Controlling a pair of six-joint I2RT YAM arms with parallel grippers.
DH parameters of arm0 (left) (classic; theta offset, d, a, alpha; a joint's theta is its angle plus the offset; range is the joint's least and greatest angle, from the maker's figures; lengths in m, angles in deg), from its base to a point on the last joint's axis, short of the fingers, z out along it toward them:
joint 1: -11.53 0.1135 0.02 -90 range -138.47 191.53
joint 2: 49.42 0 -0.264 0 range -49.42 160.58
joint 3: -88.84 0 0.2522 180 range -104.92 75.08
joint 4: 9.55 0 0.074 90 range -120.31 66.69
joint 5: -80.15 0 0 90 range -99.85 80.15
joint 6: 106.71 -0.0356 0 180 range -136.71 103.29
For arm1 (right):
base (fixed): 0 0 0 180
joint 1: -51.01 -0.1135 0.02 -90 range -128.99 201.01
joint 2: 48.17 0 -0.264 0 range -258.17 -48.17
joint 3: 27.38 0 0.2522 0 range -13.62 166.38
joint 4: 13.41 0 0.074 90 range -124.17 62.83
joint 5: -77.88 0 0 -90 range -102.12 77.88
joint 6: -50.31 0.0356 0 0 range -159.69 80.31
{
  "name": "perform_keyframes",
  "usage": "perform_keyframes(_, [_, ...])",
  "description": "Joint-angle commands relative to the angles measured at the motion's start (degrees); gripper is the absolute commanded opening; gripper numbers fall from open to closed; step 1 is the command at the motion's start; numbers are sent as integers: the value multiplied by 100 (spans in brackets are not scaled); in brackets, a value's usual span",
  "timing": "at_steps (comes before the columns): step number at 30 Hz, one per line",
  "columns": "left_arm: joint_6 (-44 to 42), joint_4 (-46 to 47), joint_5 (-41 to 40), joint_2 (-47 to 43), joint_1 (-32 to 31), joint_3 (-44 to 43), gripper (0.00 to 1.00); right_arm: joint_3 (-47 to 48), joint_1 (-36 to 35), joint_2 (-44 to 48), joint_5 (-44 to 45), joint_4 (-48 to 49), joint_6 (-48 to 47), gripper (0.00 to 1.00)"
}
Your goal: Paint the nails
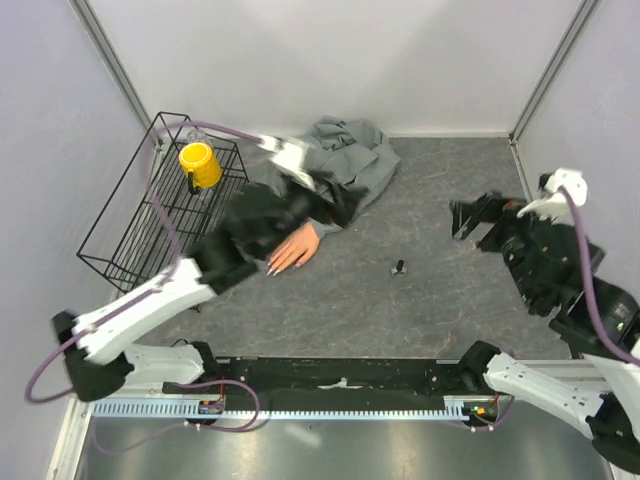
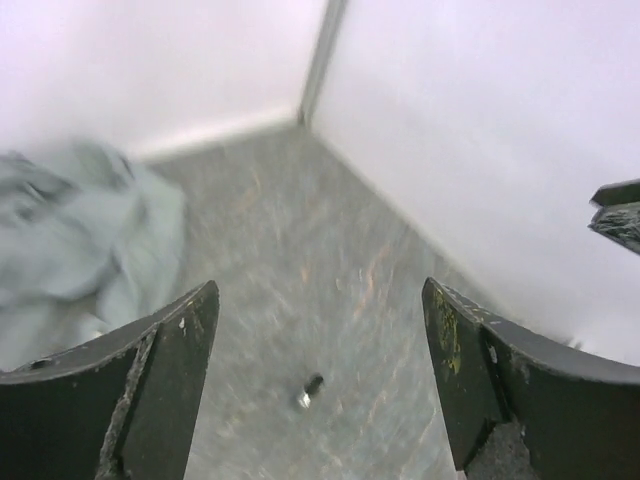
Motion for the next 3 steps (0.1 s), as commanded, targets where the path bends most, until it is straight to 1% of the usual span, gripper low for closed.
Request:
perform_keyframes(1, [-128, -2280, 1249, -940, 737, -1031, 89, 1288, -7, -858, 636, -85, -705, 98])
perform_keyframes(2, [-242, -2502, 1216, -1019, 774, -1242, 90, 1778, -7, -1018, 636, -93, -863, 98])
perform_keyframes(3, [-461, -2739, 1094, -1124, 791, -1688, 91, 1983, -7, -1150, 419, -102, -916, 98])
